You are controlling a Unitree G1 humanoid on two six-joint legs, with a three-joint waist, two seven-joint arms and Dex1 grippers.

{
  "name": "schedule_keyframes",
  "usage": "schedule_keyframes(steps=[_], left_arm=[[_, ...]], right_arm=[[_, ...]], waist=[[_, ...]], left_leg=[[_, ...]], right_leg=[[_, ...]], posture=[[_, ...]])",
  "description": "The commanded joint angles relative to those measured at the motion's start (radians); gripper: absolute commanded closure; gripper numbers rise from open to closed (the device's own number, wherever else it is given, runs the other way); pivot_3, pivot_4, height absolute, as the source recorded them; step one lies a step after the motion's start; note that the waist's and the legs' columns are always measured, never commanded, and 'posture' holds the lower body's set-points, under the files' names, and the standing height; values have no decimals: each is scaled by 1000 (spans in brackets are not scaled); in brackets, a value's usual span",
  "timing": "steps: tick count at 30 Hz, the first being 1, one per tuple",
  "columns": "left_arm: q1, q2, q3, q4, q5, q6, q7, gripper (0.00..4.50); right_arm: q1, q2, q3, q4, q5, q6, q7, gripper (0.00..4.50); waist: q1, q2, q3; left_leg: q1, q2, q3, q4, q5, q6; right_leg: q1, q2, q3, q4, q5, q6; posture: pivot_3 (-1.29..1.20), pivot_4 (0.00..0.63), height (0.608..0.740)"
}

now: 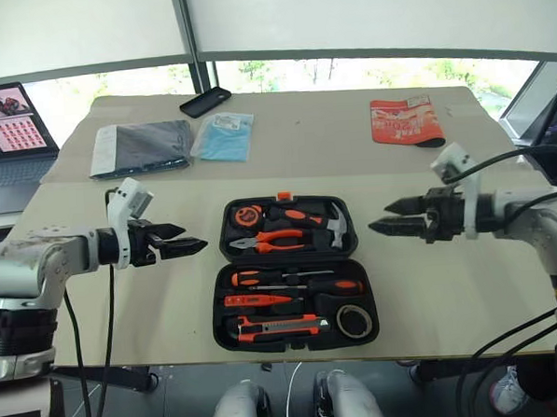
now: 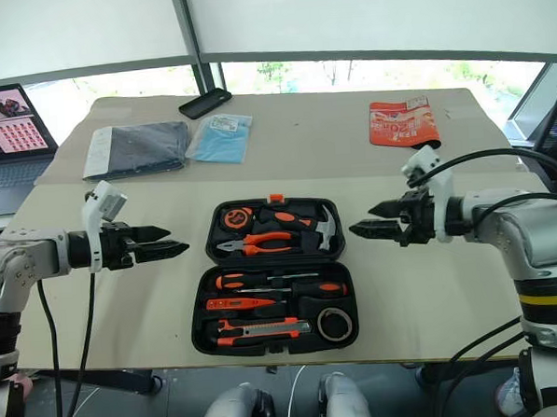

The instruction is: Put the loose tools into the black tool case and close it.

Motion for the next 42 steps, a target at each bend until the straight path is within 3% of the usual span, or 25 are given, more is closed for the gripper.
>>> schedule_keyframes(steps=[1, 2, 13, 16, 24, 26, 30, 31, 36, 42], left_arm=[[-93, -59, -24, 42, 33, 73, 112, 67], [-105, -69, -27, 49, 40, 86, 130, 67], [-141, -81, -87, 86, 32, 179, 149, 67], [-126, -101, -77, 85, 18, 190, 153, 0], [-135, -129, -80, 145, 33, 173, 164, 0], [-133, -132, -80, 150, 32, 179, 168, 519], [-137, -183, 6, 191, 7, 176, 204, 1794], [-137, -201, 37, 194, -7, 176, 209, 2297], [-83, -267, 176, 128, -70, 66, 201, 3969], [7, -308, 286, 78, -58, -216, 184, 3969]], right_arm=[[-155, 63, 70, 104, -48, 157, -91, 535], [-178, 78, 78, 128, -53, 179, -105, 535], [-262, 152, 148, 283, -127, 232, -180, 535], [-261, 183, 133, 325, -133, 239, -200, 1200], [-251, 218, 115, 370, -139, 261, -226, 3982], [-241, 225, 104, 374, -140, 265, -232, 4500], [-212, 251, 55, 365, -138, 229, -249, 4500], [-203, 261, 35, 353, -135, 202, -252, 4500], [-105, 280, -46, 184, -133, -145, -198, 4500], [38, 271, -113, 59, -177, -499, -179, 4500]], waist=[[-4, -1, 1], [-6, -2, 1], [-14, -2, 1], [-18, -2, 1], [-18, -2, 1], [-18, -2, 1], [-16, -3, 1], [-17, -3, 1], [-26, -5, 0], [-25, -5, 1]], left_leg=[[-2, 0, 0, 2, 0, 0], [-3, 0, 0, 3, 0, 0], [-4, -1, 0, -1, 0, 0], [-3, -1, 0, 0, 0, 0], [1, -1, 0, 0, 1, -3], [1, -1, 0, 1, 1, -3], [2, -1, 0, 1, 2, -3], [1, -1, 0, 1, 2, -3], [2, -1, 0, 1, 3, -5], [1, 0, 1, 0, 5, -9]], right_leg=[[-1, 0, -1, 1, 1, -1], [-1, 0, -1, 1, 4, -6], [-1, 1, -3, -1, 4, -6], [-1, 1, -2, -2, 4, -4], [1, -1, -2, 1, 2, -1], [2, -2, -2, 2, 2, -1], [2, -3, -1, 2, 2, -1], [2, -3, -1, 2, 3, -2], [2, -2, -1, 1, 3, 1], [0, -3, 1, 2, 5, 1]], posture=[[0, 150, 740], [0, 150, 740], [0, 150, 740], [0, 150, 740], [0, 150, 740], [0, 150, 740], [0, 150, 740], [0, 150, 740], [0, 150, 740], [0, 150, 740]])
